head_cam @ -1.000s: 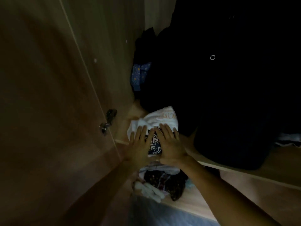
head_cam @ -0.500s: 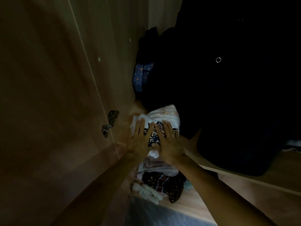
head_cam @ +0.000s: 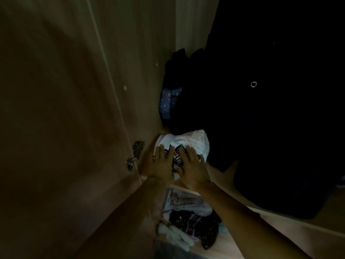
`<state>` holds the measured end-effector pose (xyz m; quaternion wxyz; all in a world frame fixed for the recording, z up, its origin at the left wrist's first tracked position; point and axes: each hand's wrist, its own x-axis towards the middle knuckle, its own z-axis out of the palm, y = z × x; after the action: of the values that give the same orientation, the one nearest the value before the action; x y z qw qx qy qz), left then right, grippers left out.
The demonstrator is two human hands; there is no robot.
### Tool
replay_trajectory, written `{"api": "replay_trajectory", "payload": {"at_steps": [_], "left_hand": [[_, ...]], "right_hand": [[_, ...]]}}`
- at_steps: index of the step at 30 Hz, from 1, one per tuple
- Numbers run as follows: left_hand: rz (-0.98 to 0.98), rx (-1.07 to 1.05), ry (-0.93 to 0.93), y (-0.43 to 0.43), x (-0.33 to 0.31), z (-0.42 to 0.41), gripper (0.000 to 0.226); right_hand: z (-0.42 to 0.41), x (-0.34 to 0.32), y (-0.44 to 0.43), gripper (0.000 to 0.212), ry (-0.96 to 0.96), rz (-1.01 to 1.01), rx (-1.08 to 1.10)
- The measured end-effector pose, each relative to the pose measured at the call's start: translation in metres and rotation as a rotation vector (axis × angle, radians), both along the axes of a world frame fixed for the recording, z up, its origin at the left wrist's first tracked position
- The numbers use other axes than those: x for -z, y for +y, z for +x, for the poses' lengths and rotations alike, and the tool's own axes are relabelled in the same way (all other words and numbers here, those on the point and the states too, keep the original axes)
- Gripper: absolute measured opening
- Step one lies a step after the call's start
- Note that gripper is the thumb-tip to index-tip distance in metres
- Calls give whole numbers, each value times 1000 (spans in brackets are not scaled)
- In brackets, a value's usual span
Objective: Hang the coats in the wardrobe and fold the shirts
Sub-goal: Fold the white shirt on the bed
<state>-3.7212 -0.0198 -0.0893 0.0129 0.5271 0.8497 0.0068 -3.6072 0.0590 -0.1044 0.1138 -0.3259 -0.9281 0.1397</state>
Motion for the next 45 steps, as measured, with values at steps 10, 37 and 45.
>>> {"api": "replay_trajectory", "payload": {"at_steps": [10, 37, 45], "left_hand": [[431, 38, -76, -90, -38, 59, 50], [362, 473, -194, -380, -103, 354, 68], [377, 743, -249, -426, -111, 469, 66]], "right_hand": [[65, -67, -90, 59, 127, 151, 119], [453, -113, -391, 43, 204, 137, 357], [565, -109, -489, 30, 215, 244, 555]]}}
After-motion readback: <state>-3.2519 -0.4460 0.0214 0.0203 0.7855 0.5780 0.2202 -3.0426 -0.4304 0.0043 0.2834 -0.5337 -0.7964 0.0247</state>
